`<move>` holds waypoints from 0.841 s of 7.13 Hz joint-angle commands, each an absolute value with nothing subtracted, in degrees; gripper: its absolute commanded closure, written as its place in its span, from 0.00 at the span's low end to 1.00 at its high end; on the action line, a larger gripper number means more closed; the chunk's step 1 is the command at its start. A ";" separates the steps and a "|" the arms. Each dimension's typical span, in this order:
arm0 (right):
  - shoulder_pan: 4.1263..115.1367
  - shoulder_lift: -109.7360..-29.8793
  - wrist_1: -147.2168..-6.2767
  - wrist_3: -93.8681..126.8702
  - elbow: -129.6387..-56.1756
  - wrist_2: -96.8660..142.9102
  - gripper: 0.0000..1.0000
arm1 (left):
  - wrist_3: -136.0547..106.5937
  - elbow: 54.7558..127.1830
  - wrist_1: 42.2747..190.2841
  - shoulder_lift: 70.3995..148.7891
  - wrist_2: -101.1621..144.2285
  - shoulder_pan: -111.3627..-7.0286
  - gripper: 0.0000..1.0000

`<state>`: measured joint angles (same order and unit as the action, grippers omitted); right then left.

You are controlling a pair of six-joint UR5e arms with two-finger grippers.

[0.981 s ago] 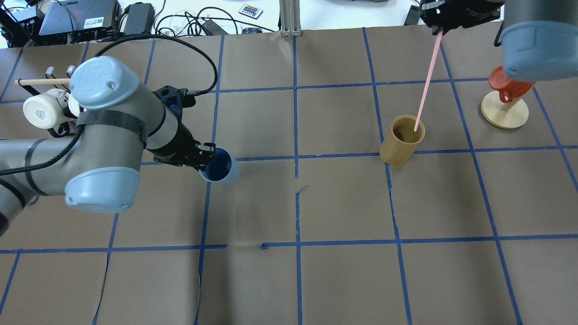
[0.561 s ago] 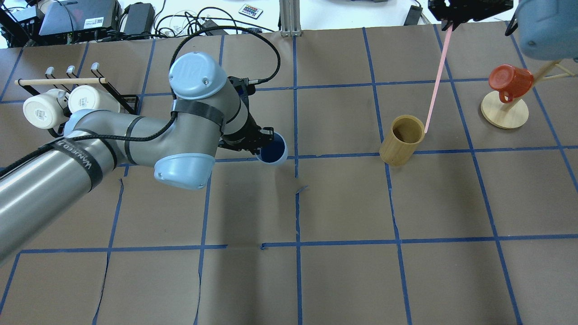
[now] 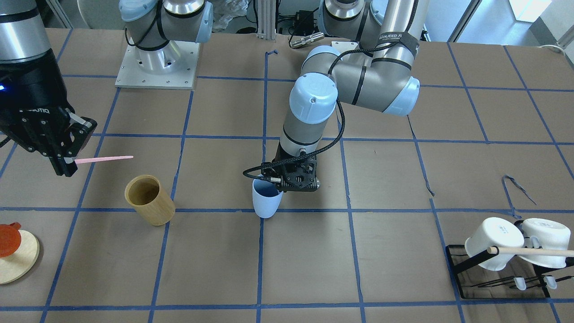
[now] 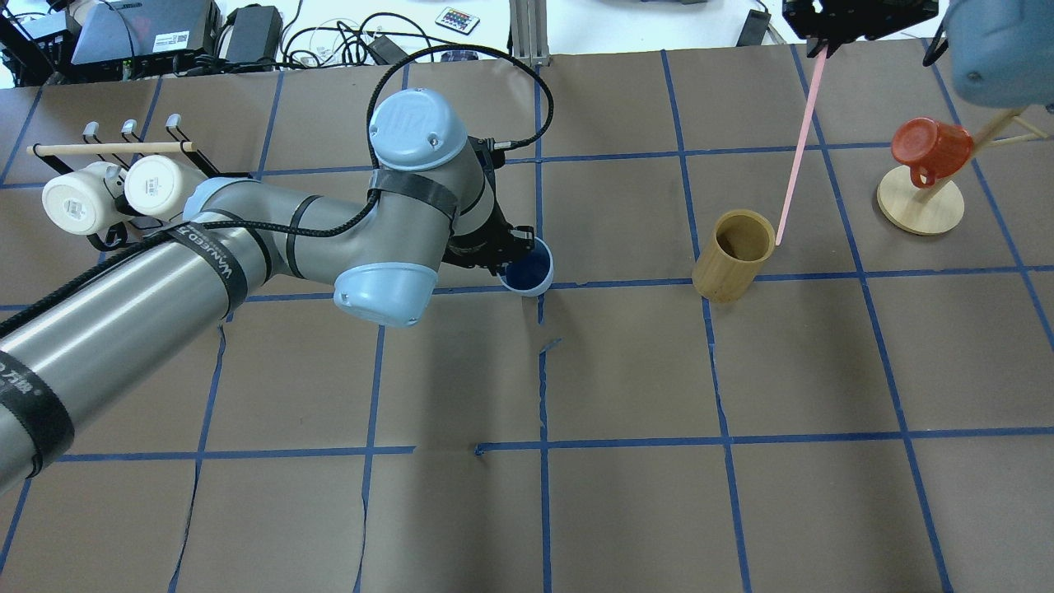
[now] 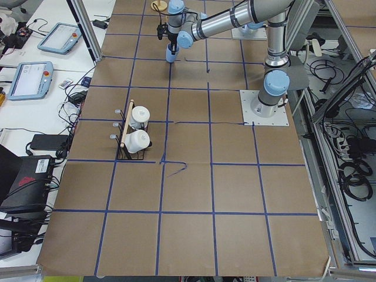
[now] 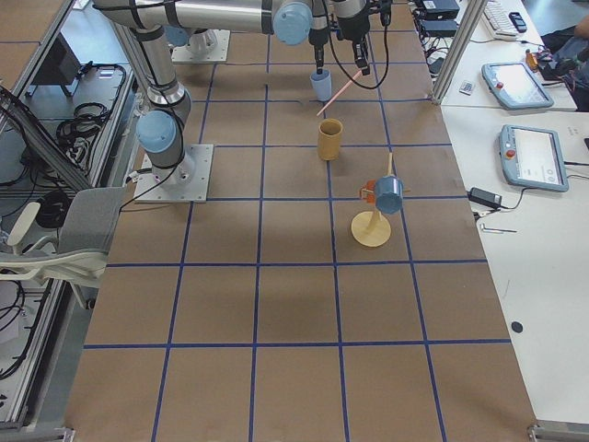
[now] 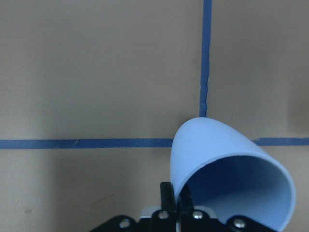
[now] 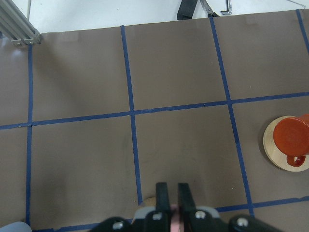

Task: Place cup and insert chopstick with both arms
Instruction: 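Carry the blue cup with the left gripper toward the table center and set it down, then open the left gripper and withdraw it toward the white cup rack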

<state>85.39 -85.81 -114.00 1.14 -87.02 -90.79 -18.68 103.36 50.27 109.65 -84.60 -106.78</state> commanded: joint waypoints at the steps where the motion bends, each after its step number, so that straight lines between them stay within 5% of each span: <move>1: 85.43 -85.87 -113.99 1.14 -87.01 -90.70 1.00 | -18.55 102.58 50.10 108.82 -84.38 -106.88 0.09; 2: 85.43 -85.87 -113.99 1.14 -87.10 -90.70 1.00 | -17.85 99.70 51.92 106.46 -84.29 -106.00 0.00; 6: 85.52 -85.87 -114.17 1.67 -87.01 -90.35 1.00 | 4.20 89.12 77.22 98.63 -84.63 -91.79 0.00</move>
